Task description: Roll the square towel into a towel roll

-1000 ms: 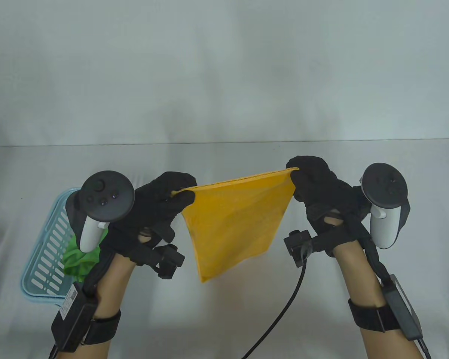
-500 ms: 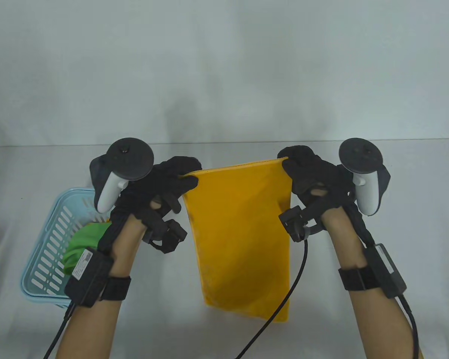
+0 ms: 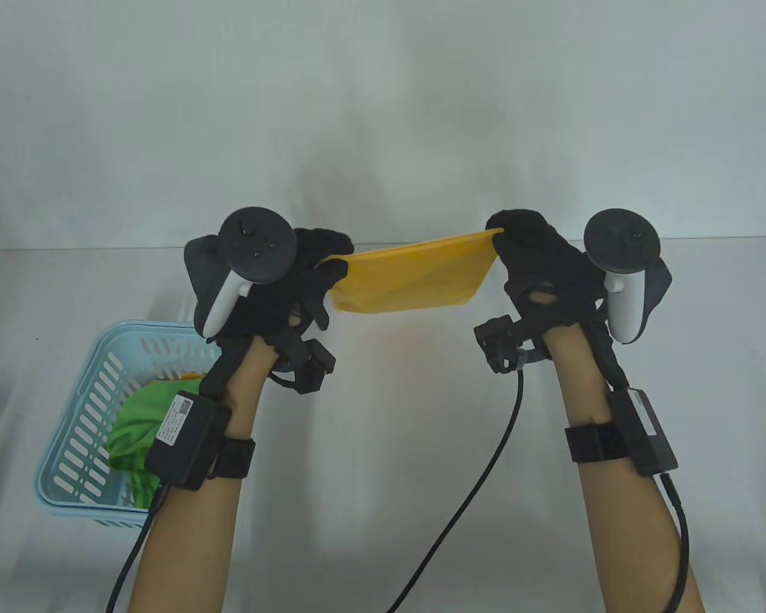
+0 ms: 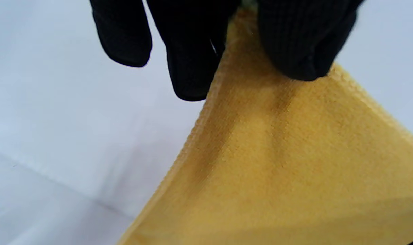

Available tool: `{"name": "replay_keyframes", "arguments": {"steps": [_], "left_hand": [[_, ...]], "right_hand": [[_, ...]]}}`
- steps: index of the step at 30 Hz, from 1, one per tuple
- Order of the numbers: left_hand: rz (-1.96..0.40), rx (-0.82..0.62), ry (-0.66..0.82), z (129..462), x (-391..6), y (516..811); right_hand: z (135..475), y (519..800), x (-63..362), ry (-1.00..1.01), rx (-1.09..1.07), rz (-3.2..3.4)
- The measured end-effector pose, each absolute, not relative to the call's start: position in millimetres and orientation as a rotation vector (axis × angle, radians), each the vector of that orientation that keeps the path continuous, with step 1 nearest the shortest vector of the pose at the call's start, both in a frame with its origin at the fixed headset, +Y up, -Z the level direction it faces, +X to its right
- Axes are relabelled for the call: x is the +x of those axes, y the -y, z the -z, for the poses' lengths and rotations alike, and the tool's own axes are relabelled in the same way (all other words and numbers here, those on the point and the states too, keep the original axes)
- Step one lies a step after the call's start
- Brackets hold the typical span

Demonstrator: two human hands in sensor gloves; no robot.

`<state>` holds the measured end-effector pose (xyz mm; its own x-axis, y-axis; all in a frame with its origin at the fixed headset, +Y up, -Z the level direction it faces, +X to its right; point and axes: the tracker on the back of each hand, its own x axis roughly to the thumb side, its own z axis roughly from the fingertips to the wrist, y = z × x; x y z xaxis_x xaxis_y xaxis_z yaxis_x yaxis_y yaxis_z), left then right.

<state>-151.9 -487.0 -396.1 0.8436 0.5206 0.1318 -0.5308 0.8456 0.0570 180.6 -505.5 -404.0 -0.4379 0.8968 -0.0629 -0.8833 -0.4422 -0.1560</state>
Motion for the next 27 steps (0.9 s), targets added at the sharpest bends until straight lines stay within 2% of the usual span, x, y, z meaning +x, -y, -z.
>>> {"name": "replay_keyframes", "arguments": {"steps": [7,14,21,27], "left_hand": [[-0.590,-0.082,0.122,386.9,-153.0,575.4],[-0.517,-0.211,0.185,351.4,-147.6,638.5],[-0.478,-0.318,0.252,318.0,-141.4,676.8],[-0.484,-0.417,0.283,311.4,-141.4,697.3]], "right_hand": [[385.0,589.3,183.2,-0.010,-0.183,-2.044],[345.3,654.3,189.6,-0.188,-0.131,-2.101],[316.8,693.9,197.9,-0.418,-0.044,-2.132],[308.2,706.0,199.7,-0.604,0.024,-2.153]]}}
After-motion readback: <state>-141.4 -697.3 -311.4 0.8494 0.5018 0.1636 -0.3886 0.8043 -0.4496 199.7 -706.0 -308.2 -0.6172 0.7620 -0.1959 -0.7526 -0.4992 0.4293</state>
